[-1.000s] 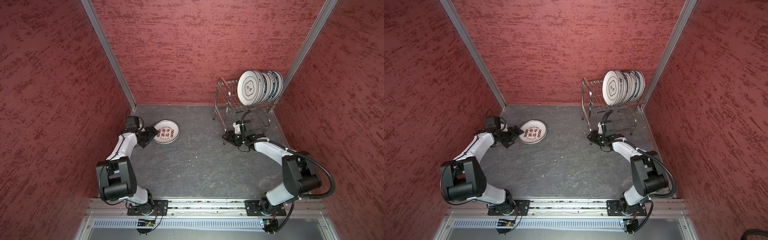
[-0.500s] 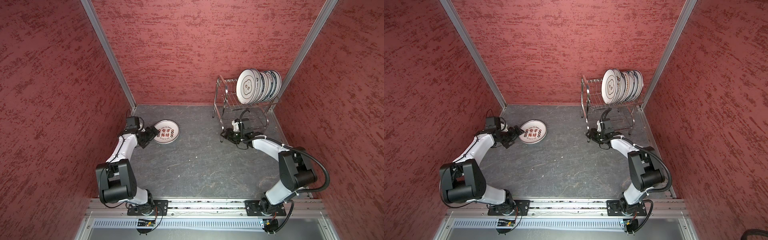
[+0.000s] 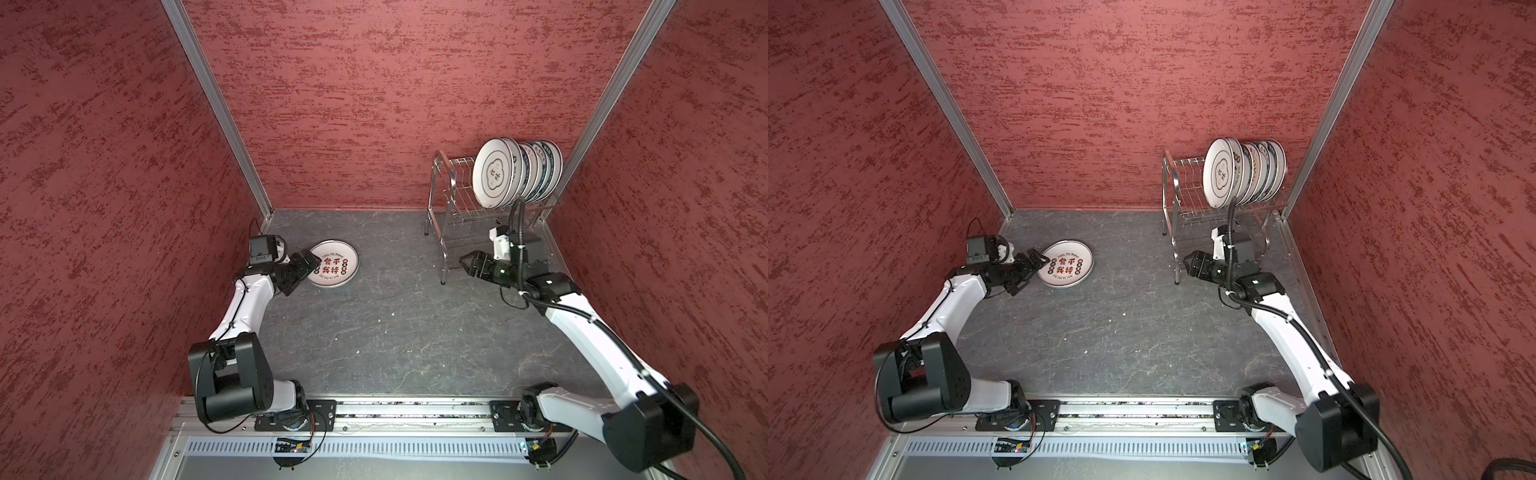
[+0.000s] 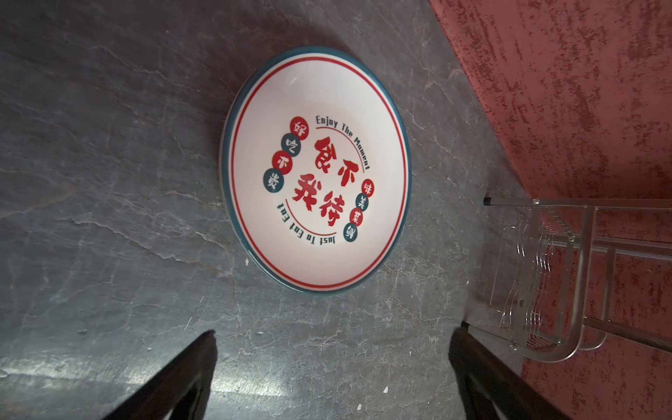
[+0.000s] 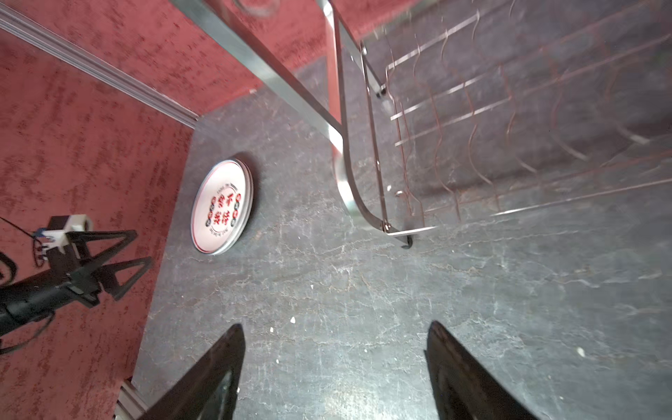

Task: Unload the plates from the dish rack
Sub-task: Rotate the dish rack at the top-right of the table, then pick up the plate from the dish rack.

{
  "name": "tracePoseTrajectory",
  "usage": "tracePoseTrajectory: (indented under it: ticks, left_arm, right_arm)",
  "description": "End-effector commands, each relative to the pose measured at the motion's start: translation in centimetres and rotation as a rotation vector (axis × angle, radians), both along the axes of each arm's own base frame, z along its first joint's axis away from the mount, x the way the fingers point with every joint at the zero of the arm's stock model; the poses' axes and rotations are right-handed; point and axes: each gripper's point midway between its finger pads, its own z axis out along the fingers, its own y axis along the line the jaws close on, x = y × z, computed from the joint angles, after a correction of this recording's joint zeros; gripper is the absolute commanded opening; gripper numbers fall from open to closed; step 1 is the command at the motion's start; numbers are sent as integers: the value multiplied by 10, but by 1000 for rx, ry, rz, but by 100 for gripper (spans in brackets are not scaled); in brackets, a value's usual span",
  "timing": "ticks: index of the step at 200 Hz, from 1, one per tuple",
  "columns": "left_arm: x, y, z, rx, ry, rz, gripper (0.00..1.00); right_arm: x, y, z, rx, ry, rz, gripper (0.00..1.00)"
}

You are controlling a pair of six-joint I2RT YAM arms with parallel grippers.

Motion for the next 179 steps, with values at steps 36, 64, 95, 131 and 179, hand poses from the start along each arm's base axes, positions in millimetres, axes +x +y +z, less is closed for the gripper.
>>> tracePoseTrajectory:
  ticks: [36,64,95,131,179]
  left_arm:
    - [-9,-3,35,4,-112,-20,100]
    - [-22,-2,43,17,-121,-10,100]
    - [-36,0,46,42,-98,8,99]
    - [-49,3,53,69,-99,29,100]
    - [-57,0,58,46,-88,30,99]
  right_arm:
    - [-7,-24,123,-114,-278,-40,89]
    - [13,-24,155,-140,-321,-60,97]
    - [41,-22,184,-169,-338,-77,99]
    - [70,-25,202,-228,-319,-111,99]
    - [86,-37,214,-279,-297,-144,99]
